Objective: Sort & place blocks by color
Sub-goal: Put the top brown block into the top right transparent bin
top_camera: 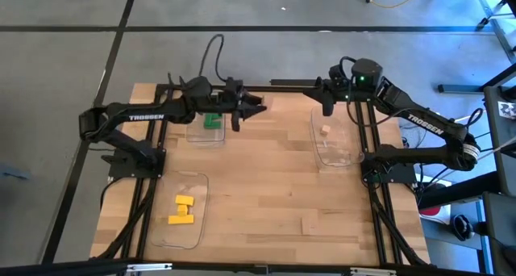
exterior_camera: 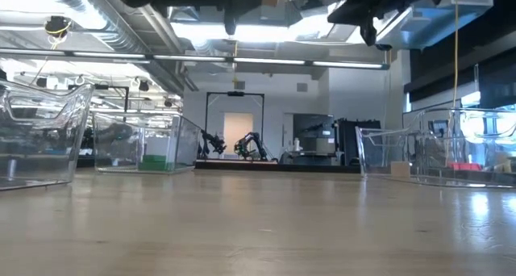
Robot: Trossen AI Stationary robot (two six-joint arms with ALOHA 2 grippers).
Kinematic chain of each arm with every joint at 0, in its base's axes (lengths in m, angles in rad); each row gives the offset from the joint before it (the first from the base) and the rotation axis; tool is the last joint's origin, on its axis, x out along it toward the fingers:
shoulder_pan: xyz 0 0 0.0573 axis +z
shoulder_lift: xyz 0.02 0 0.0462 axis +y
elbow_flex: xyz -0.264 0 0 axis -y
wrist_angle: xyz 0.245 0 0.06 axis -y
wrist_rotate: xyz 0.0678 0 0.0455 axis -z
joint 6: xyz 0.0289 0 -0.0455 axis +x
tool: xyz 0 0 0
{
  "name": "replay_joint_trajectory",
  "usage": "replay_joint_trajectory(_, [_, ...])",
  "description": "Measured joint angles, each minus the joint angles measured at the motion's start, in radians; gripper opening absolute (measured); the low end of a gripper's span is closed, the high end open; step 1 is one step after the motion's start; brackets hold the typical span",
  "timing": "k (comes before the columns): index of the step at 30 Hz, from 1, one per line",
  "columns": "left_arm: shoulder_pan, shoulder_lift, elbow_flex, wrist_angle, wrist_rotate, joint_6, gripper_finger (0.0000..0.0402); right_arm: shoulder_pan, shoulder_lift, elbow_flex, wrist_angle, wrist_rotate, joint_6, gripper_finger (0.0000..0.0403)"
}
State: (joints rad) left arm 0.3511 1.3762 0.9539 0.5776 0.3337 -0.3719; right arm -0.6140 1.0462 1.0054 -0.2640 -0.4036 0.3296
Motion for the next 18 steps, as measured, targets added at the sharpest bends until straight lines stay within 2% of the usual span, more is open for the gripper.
replay_joint_trajectory(3, [0.008,0.003,0.0,-0.002,0.022,-0.019,0.0116,0.0,0.0,0.001,0.024,-0.042,-0.001,0.0022])
replay_joint_trajectory(10, [0.028,0.002,0.008,0.001,0.069,-0.022,0.0116,0.0,0.0,0.001,0.03,-0.043,0.0,0.0028])
replay_joint_trajectory(13, [0.035,0.002,0.008,0.001,0.106,-0.042,0.0116,0.0,0.0,0.001,0.041,-0.043,0.007,0.0056])
replay_joint_trajectory(18, [0.037,0.002,0.008,-0.001,0.129,-0.044,0.0116,0.026,0.013,0.001,0.115,-0.043,0.028,0.0139])
